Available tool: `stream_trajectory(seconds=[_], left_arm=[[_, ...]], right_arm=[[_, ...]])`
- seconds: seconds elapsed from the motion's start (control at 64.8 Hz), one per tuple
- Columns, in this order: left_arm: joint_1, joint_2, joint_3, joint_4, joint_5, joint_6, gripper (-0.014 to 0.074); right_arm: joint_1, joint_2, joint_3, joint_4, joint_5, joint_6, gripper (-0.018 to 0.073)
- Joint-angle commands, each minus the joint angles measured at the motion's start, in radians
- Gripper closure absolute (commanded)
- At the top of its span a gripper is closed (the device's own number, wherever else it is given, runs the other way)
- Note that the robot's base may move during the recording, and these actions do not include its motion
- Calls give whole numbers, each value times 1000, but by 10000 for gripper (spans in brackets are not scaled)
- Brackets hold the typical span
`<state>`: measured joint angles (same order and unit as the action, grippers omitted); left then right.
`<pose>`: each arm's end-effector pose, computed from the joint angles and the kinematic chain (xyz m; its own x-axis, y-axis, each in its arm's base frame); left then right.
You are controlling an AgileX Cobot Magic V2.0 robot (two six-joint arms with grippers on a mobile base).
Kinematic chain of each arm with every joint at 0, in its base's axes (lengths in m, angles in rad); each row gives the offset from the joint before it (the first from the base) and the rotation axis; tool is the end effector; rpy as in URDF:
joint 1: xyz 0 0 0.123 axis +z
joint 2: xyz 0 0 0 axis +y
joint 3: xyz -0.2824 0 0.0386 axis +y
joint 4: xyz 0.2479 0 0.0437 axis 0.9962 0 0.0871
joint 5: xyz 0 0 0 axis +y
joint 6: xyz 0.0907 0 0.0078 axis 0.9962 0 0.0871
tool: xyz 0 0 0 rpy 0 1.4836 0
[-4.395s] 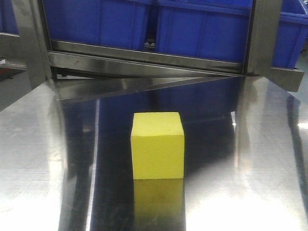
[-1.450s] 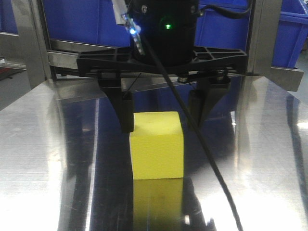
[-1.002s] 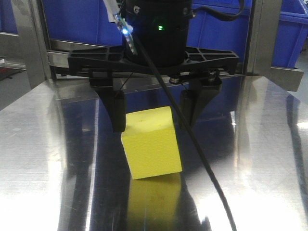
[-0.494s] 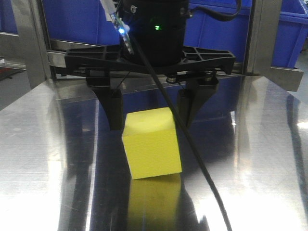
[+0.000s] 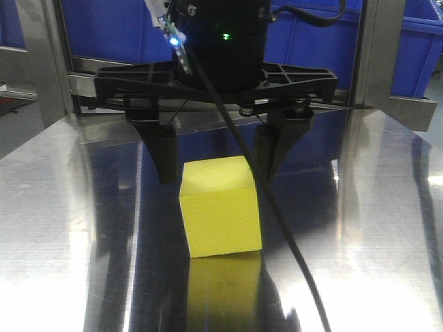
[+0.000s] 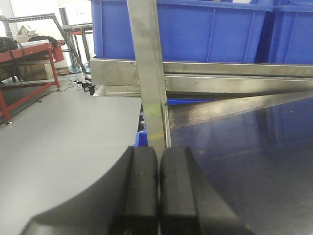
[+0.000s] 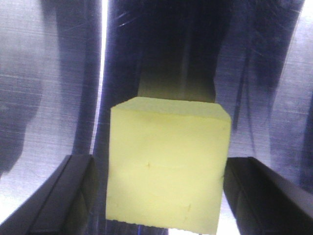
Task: Place yellow foam block on left shelf second layer
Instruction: 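Close the right gripper on the yellow foam cube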
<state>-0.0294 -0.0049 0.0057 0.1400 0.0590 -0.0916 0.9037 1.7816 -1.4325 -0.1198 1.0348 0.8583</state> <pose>0.0563 -0.0009 0.2061 0.0289 0.0473 -0.9985 0.0198 0.9987 0.0479 0.2359 0.2844 0.2602 -0.9624 -0.0722 -0.2620 -0.1084 0.9860 0.1267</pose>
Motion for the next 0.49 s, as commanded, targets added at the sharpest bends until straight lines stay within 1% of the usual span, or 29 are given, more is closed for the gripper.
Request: stream_trajectory(seconds=[0.0,0.478], left_arm=[[3,-21,23,-6,-81,-5,460],[3,-21,23,-6,-81,-5,460]], right_arm=[[-2,-34,-32,-25,-2,1,-74],[-8,37,-29,-24,-5,1,-72]])
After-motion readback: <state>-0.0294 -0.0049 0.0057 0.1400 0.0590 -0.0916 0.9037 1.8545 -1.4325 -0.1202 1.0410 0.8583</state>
